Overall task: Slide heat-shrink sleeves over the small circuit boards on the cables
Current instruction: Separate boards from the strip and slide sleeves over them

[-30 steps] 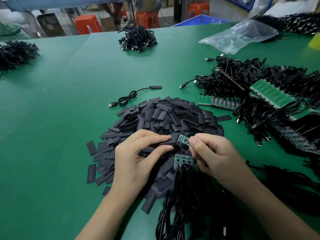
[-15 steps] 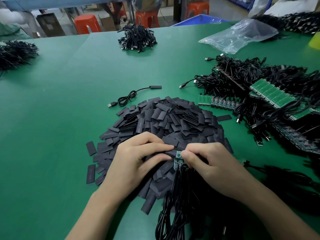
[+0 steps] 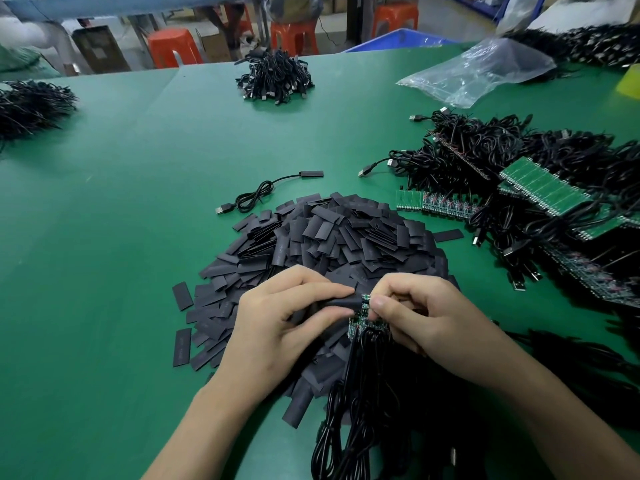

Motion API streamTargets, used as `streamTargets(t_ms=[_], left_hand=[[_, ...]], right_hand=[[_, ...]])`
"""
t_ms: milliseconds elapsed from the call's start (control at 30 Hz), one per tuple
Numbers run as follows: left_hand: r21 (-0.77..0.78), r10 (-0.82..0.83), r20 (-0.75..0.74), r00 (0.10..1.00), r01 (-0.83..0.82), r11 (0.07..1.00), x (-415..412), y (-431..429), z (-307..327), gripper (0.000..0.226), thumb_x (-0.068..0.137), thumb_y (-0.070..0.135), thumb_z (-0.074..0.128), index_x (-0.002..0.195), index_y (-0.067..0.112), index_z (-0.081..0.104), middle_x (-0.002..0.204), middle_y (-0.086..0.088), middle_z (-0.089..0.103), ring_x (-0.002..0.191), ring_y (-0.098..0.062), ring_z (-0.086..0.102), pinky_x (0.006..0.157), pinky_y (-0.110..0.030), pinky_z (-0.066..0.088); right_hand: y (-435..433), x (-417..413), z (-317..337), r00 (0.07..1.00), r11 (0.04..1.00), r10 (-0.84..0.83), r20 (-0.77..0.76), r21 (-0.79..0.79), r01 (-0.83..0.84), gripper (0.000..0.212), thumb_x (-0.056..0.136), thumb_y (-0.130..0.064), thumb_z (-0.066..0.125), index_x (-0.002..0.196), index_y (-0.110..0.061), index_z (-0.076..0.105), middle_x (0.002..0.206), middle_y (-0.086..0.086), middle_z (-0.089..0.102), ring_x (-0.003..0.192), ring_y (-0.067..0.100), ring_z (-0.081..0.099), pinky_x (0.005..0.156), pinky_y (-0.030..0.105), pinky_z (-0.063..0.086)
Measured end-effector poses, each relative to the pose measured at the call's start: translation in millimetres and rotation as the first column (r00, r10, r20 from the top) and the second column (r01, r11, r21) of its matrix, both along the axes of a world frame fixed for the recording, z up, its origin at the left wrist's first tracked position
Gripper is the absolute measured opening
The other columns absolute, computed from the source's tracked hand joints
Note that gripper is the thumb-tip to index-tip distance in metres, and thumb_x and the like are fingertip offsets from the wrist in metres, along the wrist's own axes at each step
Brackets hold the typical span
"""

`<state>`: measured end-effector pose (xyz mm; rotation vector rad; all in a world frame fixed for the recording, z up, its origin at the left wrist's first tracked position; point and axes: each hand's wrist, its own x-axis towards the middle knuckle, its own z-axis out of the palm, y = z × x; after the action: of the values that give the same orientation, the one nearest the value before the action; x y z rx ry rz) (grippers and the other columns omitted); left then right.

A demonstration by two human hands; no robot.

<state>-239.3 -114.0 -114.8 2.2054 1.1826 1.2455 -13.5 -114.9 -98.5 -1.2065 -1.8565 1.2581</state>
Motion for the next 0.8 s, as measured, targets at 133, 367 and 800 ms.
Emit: streamTargets(t_ms=[133,367,800], left_hand=[[0.013,-0.011,0.006,1.0,0.011,1.0,0.8,-0.8,-0.7,0.019,0.087,0.026,0.08,0.104,0.018,0.08,0.098,0.013,0.069,0.091,-0.006,0.067,0.08,-0.015,0.048],[0.037,-0.024,-0.029,0.999,0.025,0.999,1.0,-0.5,-3.1,0.019,0.086,0.023,0.08,0.104,0.015,0.08,0.098,0.012,0.069,0.091,-0.005,0.067,0.08,-0.015,0.048],[0.129,0.018,-0.079,0.997,-0.007,0.992,3.4,-2.2,-1.1,0.017,0.087,0.018,0.079,0.103,0.01,0.08,0.098,0.004,0.071,0.091,-0.008,0.066,0.083,-0.019,0.05]], right_hand=[[0.0,0.1,-2.9,1.0,1.0,-0.002,0.003,0.004,0.002,0.024,0.103,-0.028,0.057,0.081,-0.025,0.065,0.054,-0.012,0.045,0.05,0.006,0.039,0.051,0.023,0.033],[0.3,-0.2,-2.3,1.0,1.0,-0.001,0.027,0.003,0.001,0.026,0.103,-0.024,0.059,0.078,-0.023,0.064,0.055,-0.016,0.045,0.051,0.002,0.038,0.053,0.018,0.032],[-6.1,-9.6,3.7,0.999,0.997,-0.048,-0.002,0.063,0.048,0.025,0.101,-0.021,0.059,0.078,-0.02,0.066,0.055,-0.018,0.049,0.052,0.002,0.043,0.055,0.014,0.036]])
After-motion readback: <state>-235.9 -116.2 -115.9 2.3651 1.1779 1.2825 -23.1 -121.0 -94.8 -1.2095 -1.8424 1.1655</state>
